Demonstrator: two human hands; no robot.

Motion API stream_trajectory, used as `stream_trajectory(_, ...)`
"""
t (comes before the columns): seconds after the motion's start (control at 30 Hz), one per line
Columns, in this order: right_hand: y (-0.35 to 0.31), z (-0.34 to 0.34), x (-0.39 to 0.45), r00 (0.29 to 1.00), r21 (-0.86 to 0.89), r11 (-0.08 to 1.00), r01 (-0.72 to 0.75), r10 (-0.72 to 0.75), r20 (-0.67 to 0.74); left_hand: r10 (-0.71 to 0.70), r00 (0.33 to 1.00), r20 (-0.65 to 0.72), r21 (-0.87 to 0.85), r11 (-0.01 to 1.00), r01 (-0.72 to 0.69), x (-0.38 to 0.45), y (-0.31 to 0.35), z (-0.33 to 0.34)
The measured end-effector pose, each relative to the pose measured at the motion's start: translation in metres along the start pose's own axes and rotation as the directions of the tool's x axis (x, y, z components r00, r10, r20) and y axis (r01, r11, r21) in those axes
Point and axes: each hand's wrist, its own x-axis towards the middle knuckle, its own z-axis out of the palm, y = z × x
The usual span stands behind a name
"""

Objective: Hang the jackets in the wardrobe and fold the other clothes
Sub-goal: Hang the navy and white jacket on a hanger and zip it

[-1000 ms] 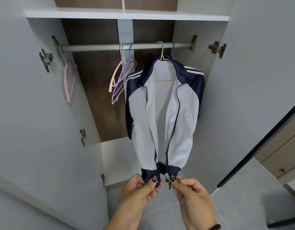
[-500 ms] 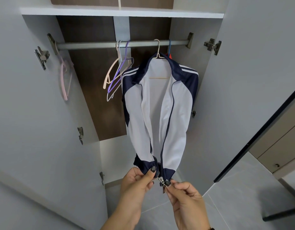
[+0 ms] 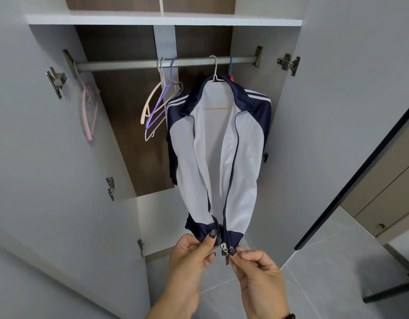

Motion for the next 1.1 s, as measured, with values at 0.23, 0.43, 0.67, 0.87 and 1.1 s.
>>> stream_trajectory(0.23,0.003,0.000,0.002,0.999,0.009,0.999,0.035,-0.035,-0.032,0.003,1.000,-0.001,0.032,0.999,-0.003,-0.001,-0.002,0.000)
stream_trajectory(0.43,0.008,0.001,0.003,0.989,-0.104,0.987,0.123,-0.131,-0.071,0.025,0.999,0.028,0.064,0.998,-0.027,-0.001,-0.001,0.000)
stream_trajectory(0.67,-0.007,0.000,0.003,0.966,-0.317,0.914,0.254,-0.256,0.037,0.075,0.984,0.163,0.257,0.959,-0.115,0.003,0.011,-0.004)
stream_trajectory(0.87,-0.009,-0.003,0.006,0.970,-0.330,0.912,0.243,-0.229,0.082,-0.023,0.951,0.308,0.361,0.928,-0.094,0.010,0.030,-0.011)
stream_trajectory(1.1,0.000,-0.008,0.007,0.992,-0.215,0.968,0.128,-0.125,0.027,-0.153,0.921,0.359,0.405,0.914,-0.006,0.008,0.035,-0.014)
